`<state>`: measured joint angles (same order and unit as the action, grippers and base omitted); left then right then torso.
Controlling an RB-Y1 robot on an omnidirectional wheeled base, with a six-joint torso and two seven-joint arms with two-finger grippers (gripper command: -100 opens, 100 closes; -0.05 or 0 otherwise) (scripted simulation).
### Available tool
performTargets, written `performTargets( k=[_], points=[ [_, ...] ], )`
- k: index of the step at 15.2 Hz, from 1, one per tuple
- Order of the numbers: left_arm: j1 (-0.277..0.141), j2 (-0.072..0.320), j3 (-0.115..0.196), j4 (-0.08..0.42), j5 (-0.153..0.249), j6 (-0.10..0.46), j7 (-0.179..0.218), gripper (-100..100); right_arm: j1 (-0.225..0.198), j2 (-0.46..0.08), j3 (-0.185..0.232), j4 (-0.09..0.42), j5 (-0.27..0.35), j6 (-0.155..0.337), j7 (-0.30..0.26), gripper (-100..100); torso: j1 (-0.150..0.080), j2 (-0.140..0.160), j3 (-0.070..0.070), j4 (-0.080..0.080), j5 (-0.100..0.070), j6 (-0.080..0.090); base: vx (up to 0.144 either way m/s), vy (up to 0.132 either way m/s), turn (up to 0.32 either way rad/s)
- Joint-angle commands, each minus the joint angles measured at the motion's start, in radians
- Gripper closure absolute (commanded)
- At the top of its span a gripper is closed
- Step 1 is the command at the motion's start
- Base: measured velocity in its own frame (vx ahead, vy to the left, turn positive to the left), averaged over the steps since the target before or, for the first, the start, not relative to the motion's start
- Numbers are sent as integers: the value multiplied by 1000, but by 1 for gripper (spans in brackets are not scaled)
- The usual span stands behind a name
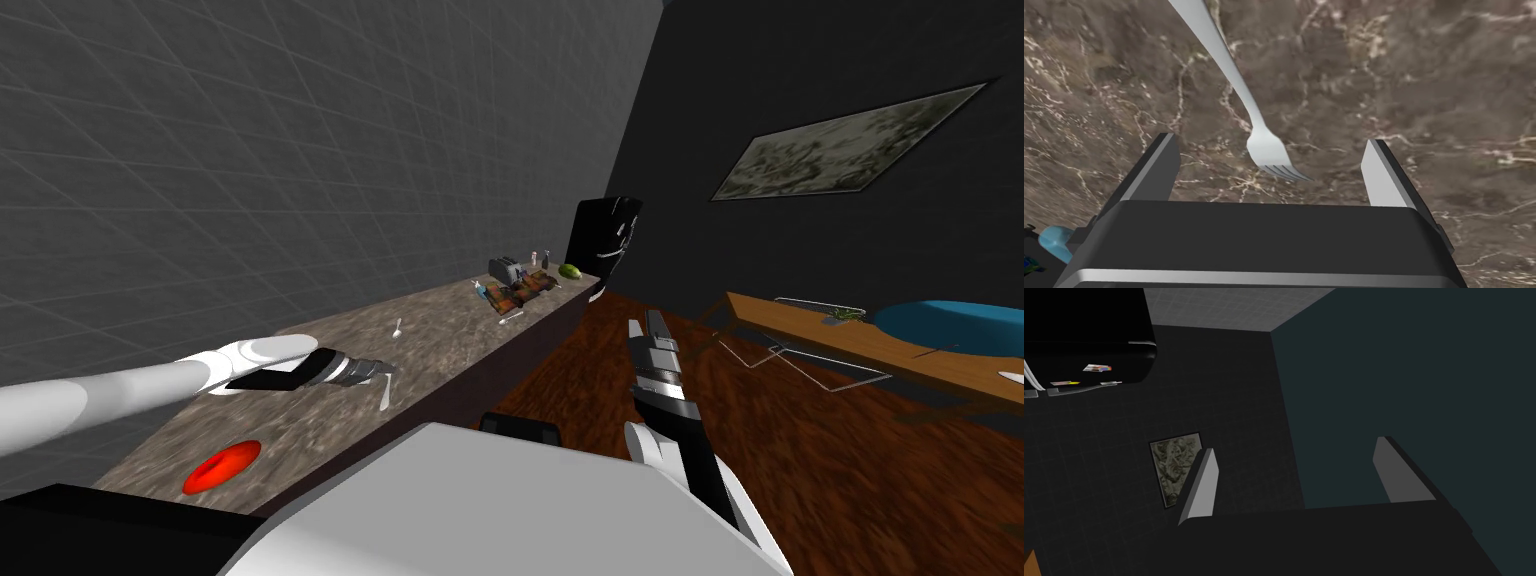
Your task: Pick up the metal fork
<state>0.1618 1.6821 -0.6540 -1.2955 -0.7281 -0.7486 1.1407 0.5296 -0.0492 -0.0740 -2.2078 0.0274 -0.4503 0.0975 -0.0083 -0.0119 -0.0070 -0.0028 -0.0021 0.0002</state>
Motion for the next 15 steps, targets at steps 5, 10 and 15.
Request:
performTargets(
  k=[5, 10, 15],
  points=[
    [24, -63, -1, 43, 12, 28, -51, -100, 0, 0, 0, 0, 0, 0, 0, 0, 9, 9, 5, 2, 3, 0, 23, -15, -33],
    [18, -52, -3, 34, 7, 26, -35, 100, 0, 0, 0, 0, 0, 0, 0, 0, 10, 12, 7, 3, 3, 1, 0, 2, 0],
    [7, -11, -2, 10, 4, 7, -9, 100, 0, 0, 0, 0, 0, 0, 0, 0, 10, 13, 8, 3, 2, 1, -7, 1, 30]
  ],
)
